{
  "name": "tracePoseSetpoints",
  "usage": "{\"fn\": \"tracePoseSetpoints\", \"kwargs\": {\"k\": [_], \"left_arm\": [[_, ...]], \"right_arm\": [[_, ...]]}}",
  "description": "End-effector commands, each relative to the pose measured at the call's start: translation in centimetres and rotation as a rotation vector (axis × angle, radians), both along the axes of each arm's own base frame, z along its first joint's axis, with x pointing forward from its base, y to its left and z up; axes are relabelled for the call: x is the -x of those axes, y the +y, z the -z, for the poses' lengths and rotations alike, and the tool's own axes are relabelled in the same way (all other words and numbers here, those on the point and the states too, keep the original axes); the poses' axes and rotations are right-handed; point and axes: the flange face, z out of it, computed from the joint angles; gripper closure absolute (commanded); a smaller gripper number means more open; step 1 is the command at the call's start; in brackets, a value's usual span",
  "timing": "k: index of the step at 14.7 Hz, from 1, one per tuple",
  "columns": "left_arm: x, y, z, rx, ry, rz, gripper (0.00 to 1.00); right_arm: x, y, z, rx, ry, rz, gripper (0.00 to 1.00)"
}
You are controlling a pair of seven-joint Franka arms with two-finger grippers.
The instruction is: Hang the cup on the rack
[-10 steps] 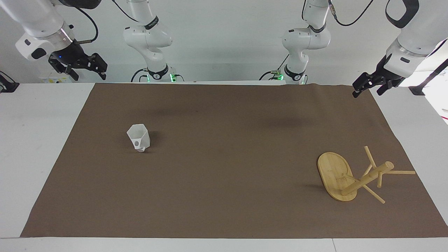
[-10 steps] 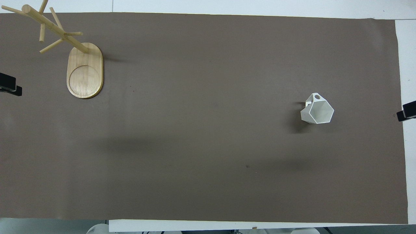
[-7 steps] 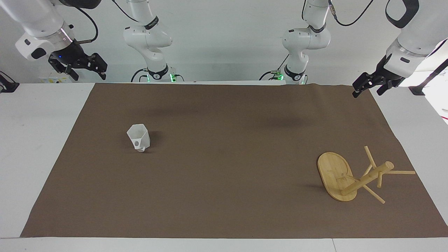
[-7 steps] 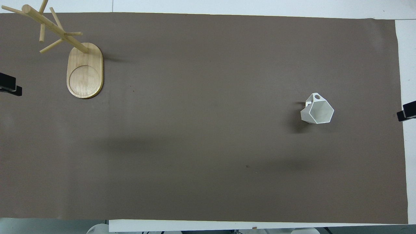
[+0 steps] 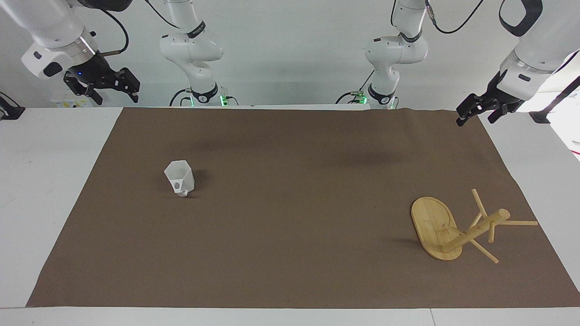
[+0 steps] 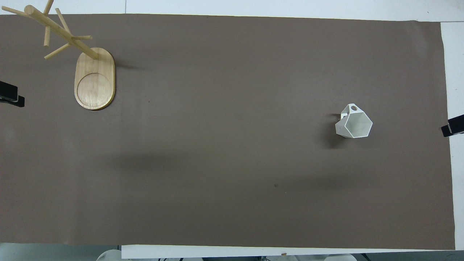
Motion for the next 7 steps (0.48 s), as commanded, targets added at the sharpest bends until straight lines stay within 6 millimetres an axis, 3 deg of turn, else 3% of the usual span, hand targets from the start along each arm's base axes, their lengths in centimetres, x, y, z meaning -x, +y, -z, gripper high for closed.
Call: {"fn": "tracePoseSetpoints", "kwargs": {"k": [1,4,7], "left_arm": [[0.2,0.2,0.0,-0.018,0.003,0.003,0.0],[0.2,0.2,0.0,-0.018,0.003,0.003,0.0],[0.2,0.2,0.1,-0.018,0.005,0.003,0.0]], "right_arm": [[0.1,-0.8,-0.1,-0.04,-0.048,-0.257,0.0],[-0.2,-4.1,0.8,-0.115,-0.087,-0.54,0.0],[-0.3,-9.3,5.7,-0.362,-0.207,-0.775,0.0]]}}
